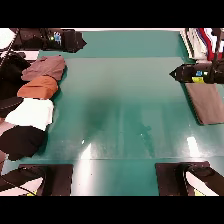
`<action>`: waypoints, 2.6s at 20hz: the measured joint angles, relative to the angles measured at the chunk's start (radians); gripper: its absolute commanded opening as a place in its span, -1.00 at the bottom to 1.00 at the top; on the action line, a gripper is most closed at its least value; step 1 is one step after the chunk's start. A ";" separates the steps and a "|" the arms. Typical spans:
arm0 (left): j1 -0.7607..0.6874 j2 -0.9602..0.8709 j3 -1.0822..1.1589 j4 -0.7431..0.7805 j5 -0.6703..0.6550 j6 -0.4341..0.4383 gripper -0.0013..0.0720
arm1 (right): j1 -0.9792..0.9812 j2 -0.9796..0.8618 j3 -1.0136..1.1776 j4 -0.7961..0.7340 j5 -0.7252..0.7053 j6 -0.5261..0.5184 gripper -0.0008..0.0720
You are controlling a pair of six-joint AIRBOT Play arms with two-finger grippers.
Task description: Fold the shirts.
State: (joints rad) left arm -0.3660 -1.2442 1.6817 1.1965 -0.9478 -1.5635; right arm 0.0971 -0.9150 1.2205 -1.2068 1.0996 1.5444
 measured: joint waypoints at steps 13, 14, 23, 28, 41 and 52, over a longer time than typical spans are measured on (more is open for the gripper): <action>0.000 0.000 0.000 0.000 0.040 0.000 -0.89 | 0.004 0.000 0.000 0.003 -0.012 -0.001 -0.93; 0.000 0.000 0.000 0.001 0.059 0.000 -0.59 | 0.004 0.000 0.000 0.002 -0.011 -0.001 -0.93; 0.159 -0.146 0.000 0.441 0.163 -0.082 0.61 | 0.004 0.000 0.000 0.003 -0.012 -0.001 -0.93; 0.343 -0.364 0.000 0.517 0.143 -0.106 0.60 | 0.004 0.000 0.000 0.004 -0.012 -0.001 -0.93; 0.465 -0.625 0.010 0.544 0.236 -0.114 -0.90 | 0.005 0.000 0.000 0.011 -0.014 -0.001 -0.93; 0.358 -0.170 0.323 0.539 0.116 -0.050 -0.90 | 0.005 0.046 0.212 0.010 -0.124 -0.022 -0.93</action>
State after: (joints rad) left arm -0.0082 -1.4143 2.0052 1.7355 -0.8322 -1.6135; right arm 0.1017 -0.8692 1.4330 -1.1973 0.9752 1.5227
